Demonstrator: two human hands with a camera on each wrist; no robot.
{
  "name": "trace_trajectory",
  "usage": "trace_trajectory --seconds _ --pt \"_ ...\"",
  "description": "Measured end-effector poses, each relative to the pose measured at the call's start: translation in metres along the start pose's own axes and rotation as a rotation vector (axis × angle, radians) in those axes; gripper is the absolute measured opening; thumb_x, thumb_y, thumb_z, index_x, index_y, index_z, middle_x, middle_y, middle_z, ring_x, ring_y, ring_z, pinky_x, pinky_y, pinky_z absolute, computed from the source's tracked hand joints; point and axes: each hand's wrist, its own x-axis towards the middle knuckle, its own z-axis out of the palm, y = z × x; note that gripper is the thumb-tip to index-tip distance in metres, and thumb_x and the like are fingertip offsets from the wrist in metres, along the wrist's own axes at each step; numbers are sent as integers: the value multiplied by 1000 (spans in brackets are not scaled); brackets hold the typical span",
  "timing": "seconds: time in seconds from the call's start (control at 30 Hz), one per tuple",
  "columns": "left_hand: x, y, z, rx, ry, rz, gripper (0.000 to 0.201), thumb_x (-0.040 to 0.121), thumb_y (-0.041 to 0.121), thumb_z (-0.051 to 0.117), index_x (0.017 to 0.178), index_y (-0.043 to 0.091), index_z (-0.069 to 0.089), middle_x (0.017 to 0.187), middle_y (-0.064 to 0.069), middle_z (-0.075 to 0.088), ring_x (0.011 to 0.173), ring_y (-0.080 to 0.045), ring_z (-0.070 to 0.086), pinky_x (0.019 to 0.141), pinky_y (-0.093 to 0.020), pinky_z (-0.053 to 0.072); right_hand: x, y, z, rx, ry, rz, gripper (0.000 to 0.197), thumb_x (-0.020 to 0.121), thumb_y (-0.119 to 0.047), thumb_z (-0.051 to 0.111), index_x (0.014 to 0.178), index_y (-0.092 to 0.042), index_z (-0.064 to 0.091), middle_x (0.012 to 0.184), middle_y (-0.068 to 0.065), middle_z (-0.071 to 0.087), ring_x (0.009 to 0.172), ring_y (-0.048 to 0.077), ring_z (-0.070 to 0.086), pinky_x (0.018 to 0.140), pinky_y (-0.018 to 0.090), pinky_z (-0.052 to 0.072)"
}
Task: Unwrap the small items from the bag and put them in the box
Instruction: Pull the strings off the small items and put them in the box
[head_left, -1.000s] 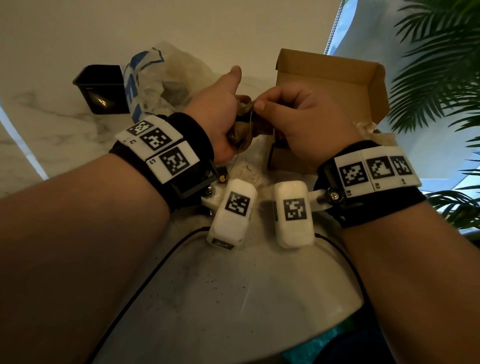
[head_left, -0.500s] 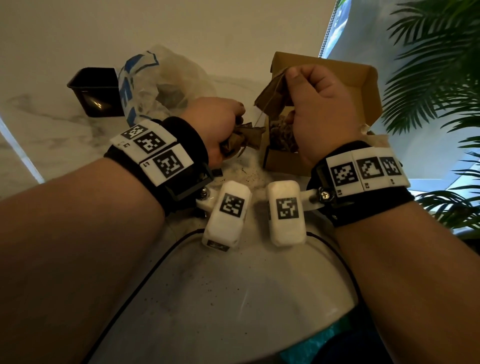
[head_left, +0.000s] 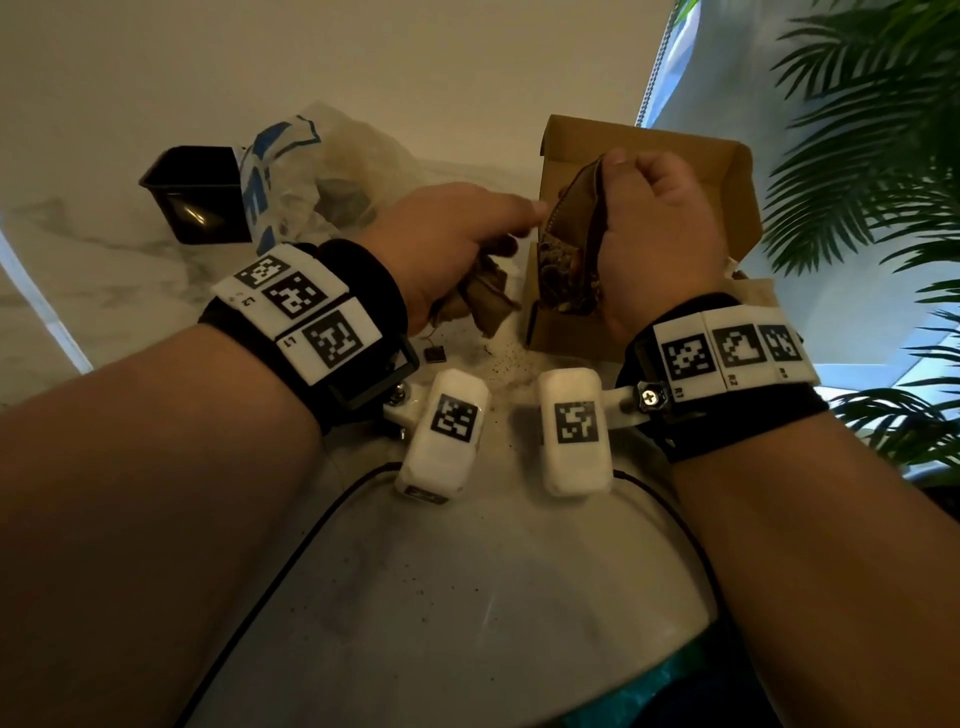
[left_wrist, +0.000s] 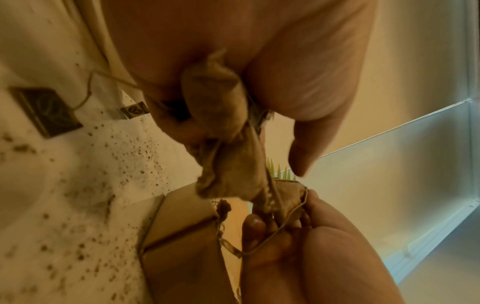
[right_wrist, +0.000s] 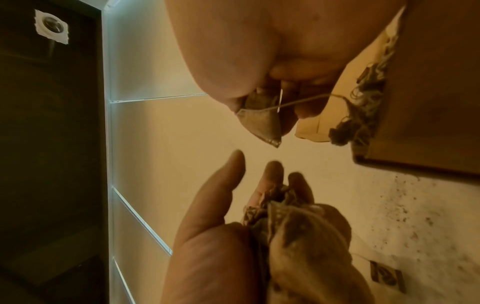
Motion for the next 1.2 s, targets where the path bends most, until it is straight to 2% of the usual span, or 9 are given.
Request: trace_trajectory --seconds 0.07,0.2,0.4,0.6,0.7,0.87,1.0,1.13,1.2 --pt "-2 1 2 56 -58 24 30 88 34 76 103 9 70 94 -6 72 44 -16 56 36 -20 38 1 1 -1 -60 -16 -26 19 101 -41 51 95 -28 62 79 -9 68 70 6 65 74 39 61" --pt "-4 2 4 172 -92 47 10 92 26 73 92 16 72 53 10 64 42 -19 58 36 -21 40 0 3 3 -108 -68 -54 18 100 -42 52 94 -29 64 85 -4 71 76 11 68 75 40 60" --pt "0 -1 4 78 -87 39 11 97 25 67 94 15 72 72 2 73 44 -27 61 53 -34 46 1 6 6 -36 -108 -30 16 98 -41 54 90 -32 64 88 -1 73 82 22 72 76 52 61" --pt "1 -1 5 44 -22 81 14 99 24 64 91 16 71 82 0 74 43 -22 58 53 -33 48 1 6 4 10 -85 12 16 98 -40 56 88 -31 64 84 -2 74 82 21 72 75 50 62" --pt "-1 1 4 -5 -46 77 13 99 23 64 97 12 71 86 -4 74 41 -22 59 44 -28 49 1 6 5 6 -85 8 17 98 -40 56 86 -30 64 81 -4 73 80 20 72 76 49 62" --pt "-5 3 5 -1 -55 80 21 91 25 75 104 10 70 73 1 73 40 -21 59 38 -26 49 -1 5 3 -6 -116 -3 17 99 -38 56 87 -28 64 84 -5 72 82 18 71 74 43 62" --pt "-2 2 4 3 3 87 27 92 23 75 116 16 65 87 -5 72 43 -20 62 35 -22 42 -1 4 4 -33 -145 -43 18 99 -37 57 85 -29 64 81 -7 70 73 8 67 67 31 58" --pt "-2 3 3 62 27 131 10 95 22 71 102 15 75 62 5 66 49 -18 62 36 -18 41 -2 5 4 -57 -167 -74 17 99 -37 58 86 -29 63 80 2 72 74 20 71 68 41 59" --pt "-2 2 3 76 56 132 11 95 25 70 97 16 75 67 -3 64 53 -22 61 36 -18 39 -1 6 3 -65 -166 -78 16 99 -36 57 86 -29 62 75 -3 70 65 10 66 60 31 58"
